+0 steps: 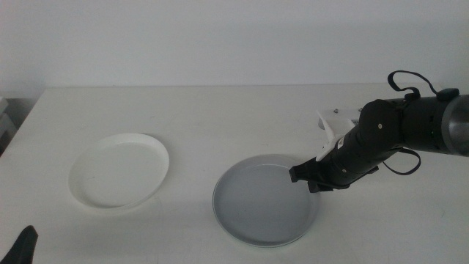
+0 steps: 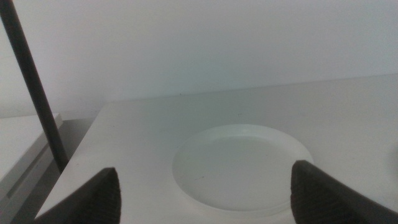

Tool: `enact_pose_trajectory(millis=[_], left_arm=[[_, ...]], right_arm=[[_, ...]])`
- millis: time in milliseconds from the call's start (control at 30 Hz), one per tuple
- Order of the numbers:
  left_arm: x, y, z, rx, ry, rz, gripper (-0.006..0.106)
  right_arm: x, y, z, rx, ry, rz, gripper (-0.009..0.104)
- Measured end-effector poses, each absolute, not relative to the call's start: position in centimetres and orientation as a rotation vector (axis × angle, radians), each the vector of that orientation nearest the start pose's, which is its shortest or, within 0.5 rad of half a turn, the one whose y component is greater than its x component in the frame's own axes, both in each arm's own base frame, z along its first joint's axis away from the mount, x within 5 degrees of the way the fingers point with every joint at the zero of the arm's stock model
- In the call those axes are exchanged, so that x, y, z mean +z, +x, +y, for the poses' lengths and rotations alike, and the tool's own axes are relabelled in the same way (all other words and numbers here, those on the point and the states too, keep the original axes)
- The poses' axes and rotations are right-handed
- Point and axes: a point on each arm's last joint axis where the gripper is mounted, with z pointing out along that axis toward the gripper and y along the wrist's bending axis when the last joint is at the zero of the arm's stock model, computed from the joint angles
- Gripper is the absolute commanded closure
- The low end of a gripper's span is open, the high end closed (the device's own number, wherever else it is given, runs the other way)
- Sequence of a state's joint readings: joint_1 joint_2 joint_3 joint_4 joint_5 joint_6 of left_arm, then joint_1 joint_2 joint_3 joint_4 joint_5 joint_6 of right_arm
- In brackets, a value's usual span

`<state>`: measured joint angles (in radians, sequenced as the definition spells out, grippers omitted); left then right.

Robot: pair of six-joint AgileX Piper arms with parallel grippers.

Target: Stack the three bowls on top of each other.

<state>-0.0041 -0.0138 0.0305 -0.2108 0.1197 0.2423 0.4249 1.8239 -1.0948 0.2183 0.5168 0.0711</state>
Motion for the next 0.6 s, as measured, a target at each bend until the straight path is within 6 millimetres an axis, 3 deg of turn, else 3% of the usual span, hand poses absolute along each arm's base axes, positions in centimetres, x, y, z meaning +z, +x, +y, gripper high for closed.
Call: enact_pose_trajectory(millis=[200,300,467,600], left_arm=[[19.3,5.7,-0.3,0.002,0.049,1.617,-0.005],[19.3,5.7,-0.3,0.002,0.049,1.617,-0.005],[19.3,5.7,-0.3,0.002,0.049,1.617,-0.005],[19.3,5.7,-0.3,0.002,0.049,1.617,-0.005]], right_arm=[[17.4,32.2,15.8,0.335,-0.306,2.777,0.05],[18.7,32.2,15.8,0.345,-0.327,2.761,0.036],[24.1,30.4,15.1,0.363,-0.451,2.639,0.03],[30.0,27.0,13.7,0.378,-0.544,2.456,0.032]])
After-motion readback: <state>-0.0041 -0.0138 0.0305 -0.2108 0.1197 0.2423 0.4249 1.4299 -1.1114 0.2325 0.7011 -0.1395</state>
